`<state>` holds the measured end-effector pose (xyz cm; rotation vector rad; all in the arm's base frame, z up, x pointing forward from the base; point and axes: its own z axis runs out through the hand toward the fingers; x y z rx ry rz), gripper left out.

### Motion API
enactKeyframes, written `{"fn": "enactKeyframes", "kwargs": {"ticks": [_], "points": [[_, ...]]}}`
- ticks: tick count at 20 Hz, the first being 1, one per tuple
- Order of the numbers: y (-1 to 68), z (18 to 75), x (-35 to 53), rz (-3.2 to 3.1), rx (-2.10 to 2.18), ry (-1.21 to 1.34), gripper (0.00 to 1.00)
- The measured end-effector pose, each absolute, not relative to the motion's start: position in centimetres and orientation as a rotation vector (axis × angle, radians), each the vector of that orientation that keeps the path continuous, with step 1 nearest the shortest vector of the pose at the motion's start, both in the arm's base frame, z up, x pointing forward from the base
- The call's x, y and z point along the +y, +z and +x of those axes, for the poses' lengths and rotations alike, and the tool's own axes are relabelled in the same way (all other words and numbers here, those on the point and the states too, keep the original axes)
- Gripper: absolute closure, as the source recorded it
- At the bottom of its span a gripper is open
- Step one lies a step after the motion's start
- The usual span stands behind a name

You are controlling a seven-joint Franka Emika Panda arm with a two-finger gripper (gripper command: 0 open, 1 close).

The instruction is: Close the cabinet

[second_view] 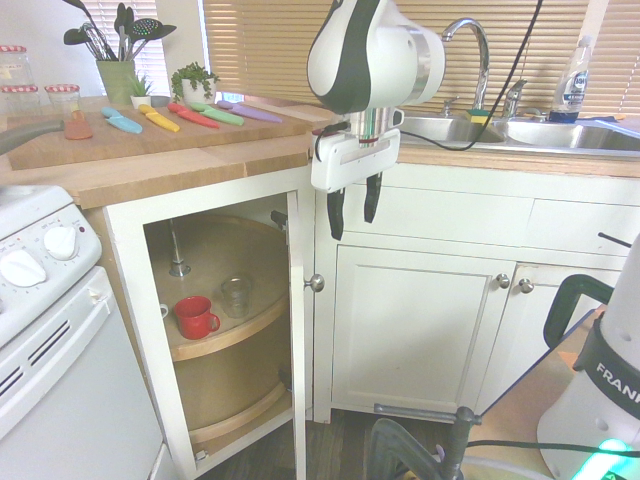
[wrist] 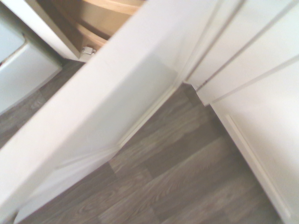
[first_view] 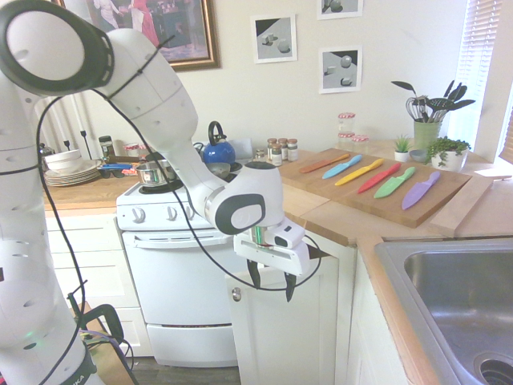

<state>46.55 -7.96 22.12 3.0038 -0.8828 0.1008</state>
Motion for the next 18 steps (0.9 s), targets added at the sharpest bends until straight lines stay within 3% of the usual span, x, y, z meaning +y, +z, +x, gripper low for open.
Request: {"fn": "enactKeyframes", "kwargs": {"ticks": [5,6,18], "points": [[20.0,47.9,-6.1,3.02,-0.751,0.111,0.0],[19.8,48.0,-5.9,3.018,-0.722,0.114,1.0],[19.7,48.4,-5.3,3.019,-0.677,0.138,1.0]]}}
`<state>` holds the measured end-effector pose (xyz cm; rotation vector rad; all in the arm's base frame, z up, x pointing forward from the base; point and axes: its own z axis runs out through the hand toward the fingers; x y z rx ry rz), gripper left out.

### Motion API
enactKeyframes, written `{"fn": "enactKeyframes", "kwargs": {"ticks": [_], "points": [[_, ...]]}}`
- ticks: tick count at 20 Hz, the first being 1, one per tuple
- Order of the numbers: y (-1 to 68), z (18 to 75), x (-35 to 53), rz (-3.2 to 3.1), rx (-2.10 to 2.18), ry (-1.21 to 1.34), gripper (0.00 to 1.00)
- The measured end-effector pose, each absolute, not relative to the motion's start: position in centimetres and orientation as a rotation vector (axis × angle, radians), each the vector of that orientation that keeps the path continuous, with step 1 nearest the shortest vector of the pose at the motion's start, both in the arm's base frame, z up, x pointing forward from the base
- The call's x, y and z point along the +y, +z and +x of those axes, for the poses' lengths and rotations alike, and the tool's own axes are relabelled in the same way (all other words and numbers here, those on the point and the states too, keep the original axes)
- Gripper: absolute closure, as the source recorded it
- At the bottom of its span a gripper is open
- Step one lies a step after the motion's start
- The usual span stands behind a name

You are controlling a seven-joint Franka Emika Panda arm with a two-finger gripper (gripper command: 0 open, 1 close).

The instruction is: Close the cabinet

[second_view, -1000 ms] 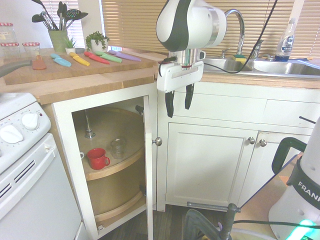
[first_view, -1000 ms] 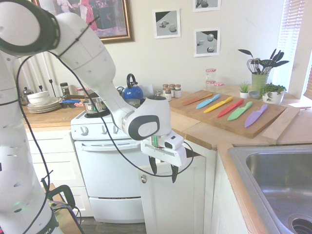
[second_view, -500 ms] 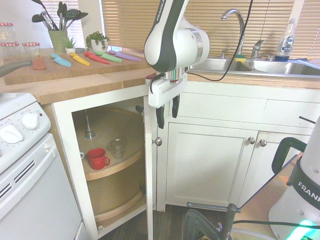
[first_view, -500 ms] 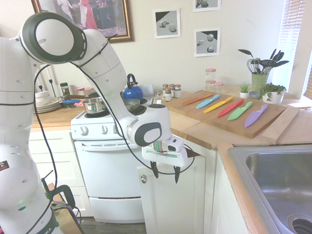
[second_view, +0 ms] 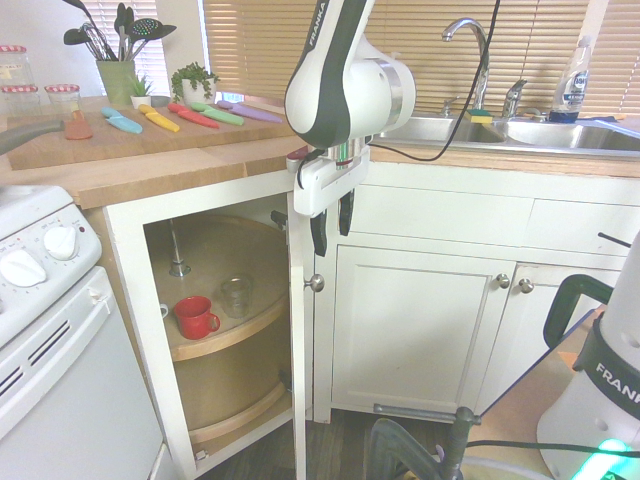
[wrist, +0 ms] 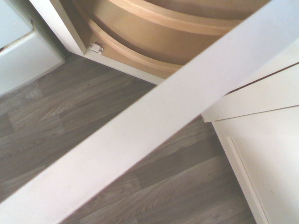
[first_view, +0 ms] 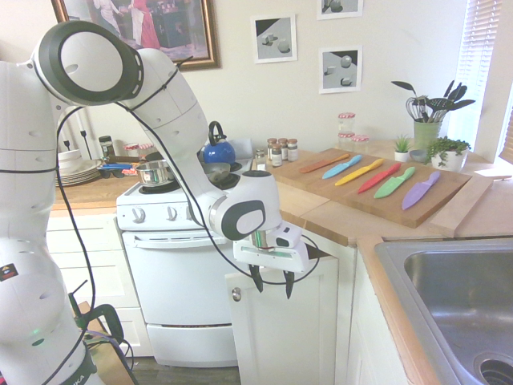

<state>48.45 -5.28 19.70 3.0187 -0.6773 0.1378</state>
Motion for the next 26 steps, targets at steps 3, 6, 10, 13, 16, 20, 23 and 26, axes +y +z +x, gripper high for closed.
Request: {"fn": "enactKeyframes", "kwargs": {"ticks": [3,6,10,13,16,20,23,26], "points": [[19.7,48.5,-5.2,3.018,-0.674,0.138,1.0],[19.7,48.5,-5.2,3.017,-0.661,0.138,1.0],[19.7,48.5,-4.5,3.022,-0.64,0.134,1.0],[19.6,48.5,-4.5,3.021,-0.642,0.133,1.0],[19.6,48.5,-4.5,3.021,-0.642,0.132,1.0],[19.6,48.4,-4.4,3.021,-0.638,0.122,1.0],[19.5,48.4,-3.9,3.024,-0.624,0.117,1.0],[19.5,48.4,-2.8,3.028,-0.595,0.106,1.0]]}}
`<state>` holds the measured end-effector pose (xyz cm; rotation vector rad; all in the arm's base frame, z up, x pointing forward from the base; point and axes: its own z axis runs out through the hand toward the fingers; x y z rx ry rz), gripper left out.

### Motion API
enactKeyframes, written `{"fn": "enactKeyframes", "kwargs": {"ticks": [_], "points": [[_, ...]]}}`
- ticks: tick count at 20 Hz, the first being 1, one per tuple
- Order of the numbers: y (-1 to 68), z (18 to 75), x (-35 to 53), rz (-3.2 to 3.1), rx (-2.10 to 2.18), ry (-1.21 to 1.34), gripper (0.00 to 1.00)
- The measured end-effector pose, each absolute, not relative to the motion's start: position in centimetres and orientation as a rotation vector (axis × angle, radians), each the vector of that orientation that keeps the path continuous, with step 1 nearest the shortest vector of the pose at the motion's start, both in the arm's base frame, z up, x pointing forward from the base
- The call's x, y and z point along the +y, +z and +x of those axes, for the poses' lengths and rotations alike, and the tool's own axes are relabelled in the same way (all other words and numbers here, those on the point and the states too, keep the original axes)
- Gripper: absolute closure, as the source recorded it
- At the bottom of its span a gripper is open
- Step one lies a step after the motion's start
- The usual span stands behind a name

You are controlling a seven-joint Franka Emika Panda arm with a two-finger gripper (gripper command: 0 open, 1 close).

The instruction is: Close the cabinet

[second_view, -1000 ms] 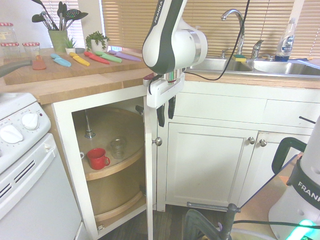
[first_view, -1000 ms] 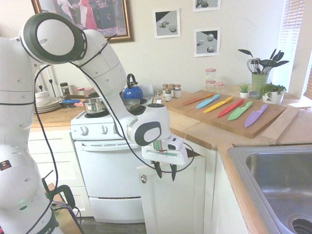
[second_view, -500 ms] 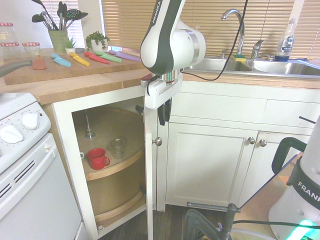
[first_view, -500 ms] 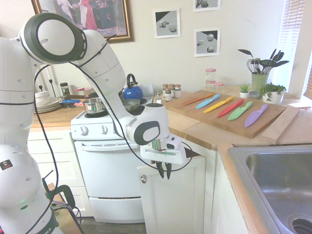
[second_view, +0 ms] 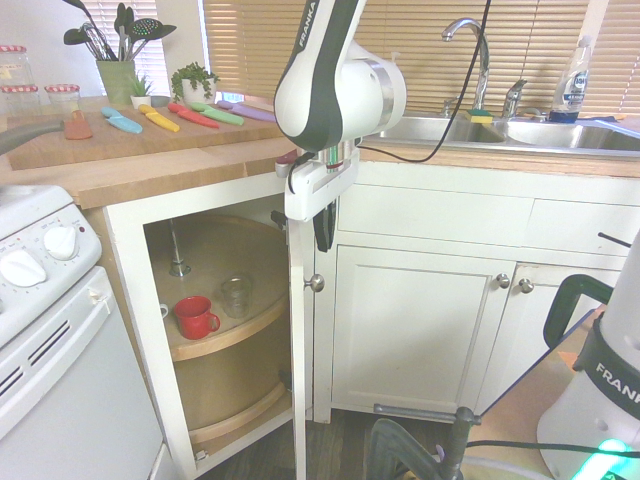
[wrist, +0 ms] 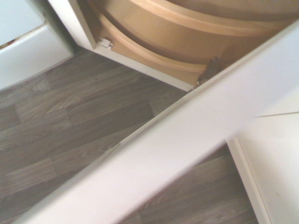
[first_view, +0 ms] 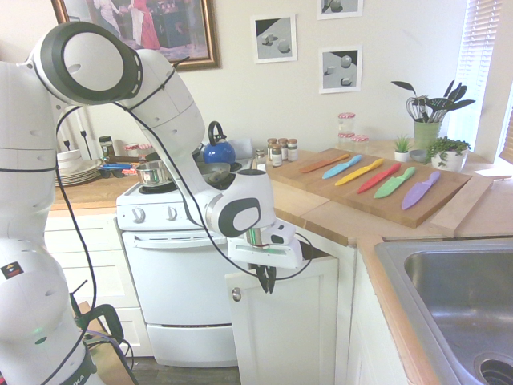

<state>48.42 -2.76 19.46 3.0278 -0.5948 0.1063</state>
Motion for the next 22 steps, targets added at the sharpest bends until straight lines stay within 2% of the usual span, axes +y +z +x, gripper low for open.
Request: {"fn": "enactKeyframes", "kwargs": {"ticks": [9,22], "points": [[19.5,50.0,1.3,3.025,-0.559,0.031,1.0],[20.7,63.0,8.1,3.059,-0.547,-0.059,1.0]]}}
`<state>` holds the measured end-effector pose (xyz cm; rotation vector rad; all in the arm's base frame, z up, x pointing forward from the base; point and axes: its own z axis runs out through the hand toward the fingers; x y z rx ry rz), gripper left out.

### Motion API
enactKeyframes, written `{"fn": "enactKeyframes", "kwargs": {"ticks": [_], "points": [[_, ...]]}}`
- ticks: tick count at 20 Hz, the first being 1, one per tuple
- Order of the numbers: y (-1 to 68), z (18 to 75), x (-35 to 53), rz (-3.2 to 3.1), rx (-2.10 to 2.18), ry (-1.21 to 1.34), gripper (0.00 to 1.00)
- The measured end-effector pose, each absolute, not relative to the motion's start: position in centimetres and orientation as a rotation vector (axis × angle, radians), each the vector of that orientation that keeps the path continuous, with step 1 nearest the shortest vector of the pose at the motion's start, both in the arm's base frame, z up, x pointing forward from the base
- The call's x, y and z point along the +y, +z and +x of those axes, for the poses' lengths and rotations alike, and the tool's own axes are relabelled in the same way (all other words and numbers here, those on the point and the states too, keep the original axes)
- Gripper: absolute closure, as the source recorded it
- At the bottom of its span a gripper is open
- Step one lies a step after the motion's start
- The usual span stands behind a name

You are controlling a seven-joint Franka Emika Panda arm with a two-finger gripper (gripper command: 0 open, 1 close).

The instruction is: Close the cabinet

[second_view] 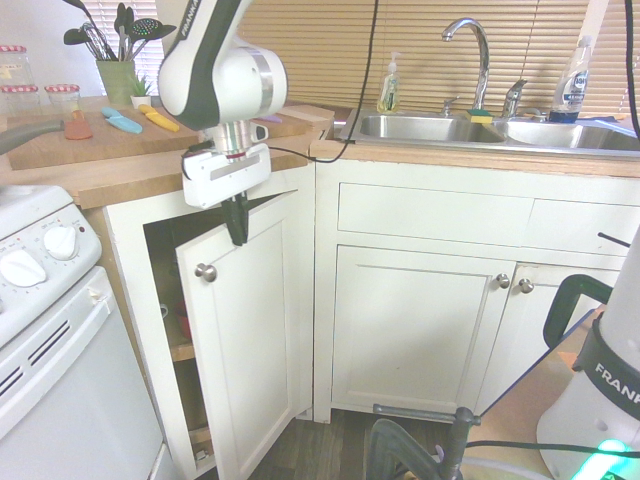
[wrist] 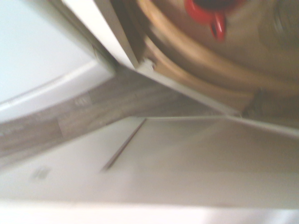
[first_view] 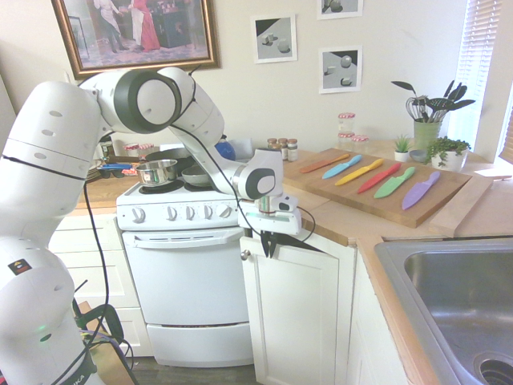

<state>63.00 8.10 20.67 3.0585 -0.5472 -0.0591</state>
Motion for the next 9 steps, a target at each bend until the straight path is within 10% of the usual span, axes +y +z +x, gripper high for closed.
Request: {"fn": "enactKeyframes", "kwargs": {"ticks": [8,9], "points": [[22.7,65.4,9.9,3.073,-0.561,-0.025,1.0],[22.8,65.0,9.9,3.072,-0.565,-0.021,0.0]]}}
